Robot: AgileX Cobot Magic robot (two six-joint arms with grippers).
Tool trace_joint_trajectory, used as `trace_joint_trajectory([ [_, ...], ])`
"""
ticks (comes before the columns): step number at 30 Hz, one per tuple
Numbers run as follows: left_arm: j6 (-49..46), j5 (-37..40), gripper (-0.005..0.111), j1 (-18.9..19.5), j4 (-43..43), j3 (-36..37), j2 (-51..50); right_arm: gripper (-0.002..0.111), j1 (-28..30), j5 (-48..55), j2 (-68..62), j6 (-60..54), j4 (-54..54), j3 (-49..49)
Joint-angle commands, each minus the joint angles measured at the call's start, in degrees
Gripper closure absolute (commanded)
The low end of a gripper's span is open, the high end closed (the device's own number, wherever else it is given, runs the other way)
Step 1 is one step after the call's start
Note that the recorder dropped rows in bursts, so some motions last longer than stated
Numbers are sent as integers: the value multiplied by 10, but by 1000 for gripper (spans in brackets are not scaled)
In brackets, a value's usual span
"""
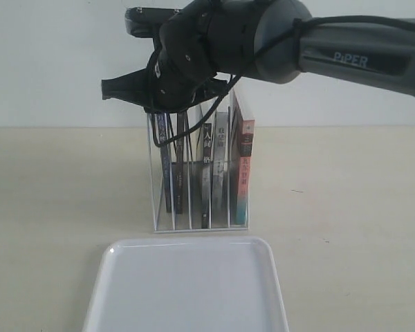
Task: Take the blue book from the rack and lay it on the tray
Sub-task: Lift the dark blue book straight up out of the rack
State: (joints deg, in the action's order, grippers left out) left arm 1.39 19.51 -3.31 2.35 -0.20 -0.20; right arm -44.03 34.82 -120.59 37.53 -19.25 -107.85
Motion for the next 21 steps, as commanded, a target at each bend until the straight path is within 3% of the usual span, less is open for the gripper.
trace_joint_trajectory([
  [1, 5, -2, 101, 2, -1, 2, 2, 109, 1, -15, 8, -1, -7, -2],
  [21, 5, -2, 101, 2, -1, 2, 2, 109, 1, -10, 122, -24, -49, -2],
])
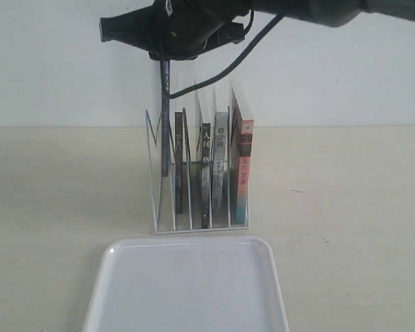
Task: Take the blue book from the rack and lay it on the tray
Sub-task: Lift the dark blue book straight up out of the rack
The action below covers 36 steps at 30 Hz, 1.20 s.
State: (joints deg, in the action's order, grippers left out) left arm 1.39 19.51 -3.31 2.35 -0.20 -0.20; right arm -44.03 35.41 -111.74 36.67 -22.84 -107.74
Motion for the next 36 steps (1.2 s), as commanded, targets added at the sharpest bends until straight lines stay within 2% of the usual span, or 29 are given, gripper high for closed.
trace_joint_trajectory([
  [1, 5, -2, 101, 2, -1, 2, 2, 109, 1, -13, 39, -15, -14, -3],
  [18, 5, -2, 101, 2, -1, 2, 2, 109, -1, 64, 154, -59, -15, -3],
  [28, 5, -2, 101, 2, -1, 2, 2, 109, -57, 113, 203, -86, -25, -2],
  [36, 5, -2, 101, 2, -1, 2, 2, 109, -79, 175, 241, -86, -35, -2],
])
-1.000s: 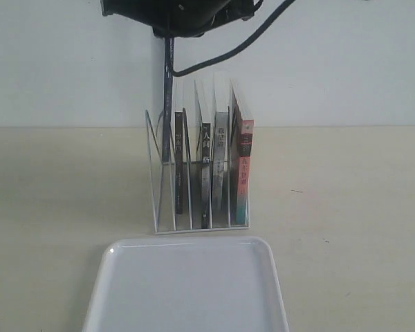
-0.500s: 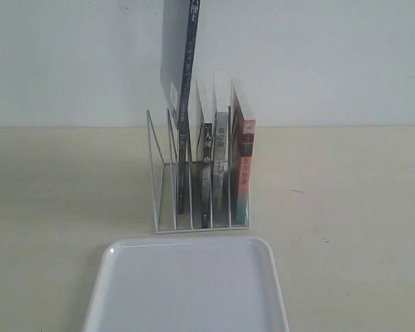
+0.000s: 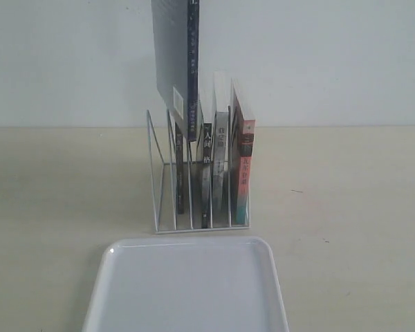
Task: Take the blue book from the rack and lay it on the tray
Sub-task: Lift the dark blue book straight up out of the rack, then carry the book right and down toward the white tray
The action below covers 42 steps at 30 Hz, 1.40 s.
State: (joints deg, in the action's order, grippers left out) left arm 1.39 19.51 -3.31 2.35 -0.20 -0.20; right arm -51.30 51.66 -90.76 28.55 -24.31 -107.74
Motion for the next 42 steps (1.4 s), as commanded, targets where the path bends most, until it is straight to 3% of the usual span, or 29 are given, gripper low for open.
trace_joint_trajectory([
  [1, 5, -2, 101, 2, -1, 2, 2, 109, -7, 23, 36, -5, -20, -2],
  [8, 5, -2, 101, 2, -1, 2, 2, 109, -7, 73, 86, 2, -18, 27],
  [31, 5, -2, 101, 2, -1, 2, 2, 109, -7, -21, 286, 142, -26, 422],
  [38, 5, -2, 101, 2, -1, 2, 2, 109, -7, -160, 295, 335, -167, 585],
  [42, 5, -2, 101, 2, -1, 2, 2, 109, -7, -169, 295, 419, -255, 631],
])
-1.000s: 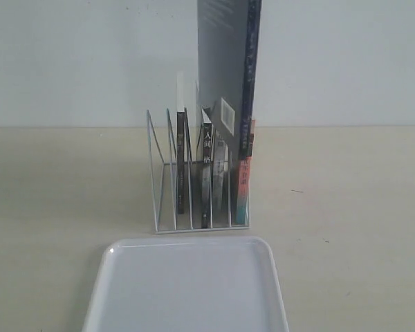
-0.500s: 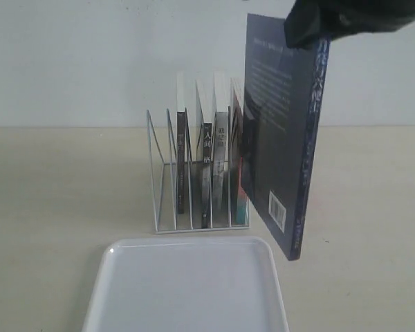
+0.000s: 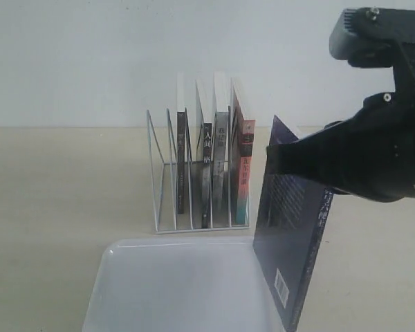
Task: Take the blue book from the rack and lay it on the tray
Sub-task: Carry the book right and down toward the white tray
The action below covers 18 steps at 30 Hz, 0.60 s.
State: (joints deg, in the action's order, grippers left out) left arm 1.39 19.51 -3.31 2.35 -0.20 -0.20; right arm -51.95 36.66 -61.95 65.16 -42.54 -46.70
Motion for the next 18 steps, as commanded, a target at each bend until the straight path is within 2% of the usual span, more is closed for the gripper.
trace_joint_trajectory([
  [1, 5, -2, 101, 2, -1, 2, 2, 109, 0, -21, 7, 65, -87, 28],
  [11, 5, -2, 101, 2, -1, 2, 2, 109, 0, -71, 7, 170, -161, 63],
  [18, 5, -2, 101, 2, -1, 2, 2, 109, 0, -69, 7, 210, -199, 84],
])
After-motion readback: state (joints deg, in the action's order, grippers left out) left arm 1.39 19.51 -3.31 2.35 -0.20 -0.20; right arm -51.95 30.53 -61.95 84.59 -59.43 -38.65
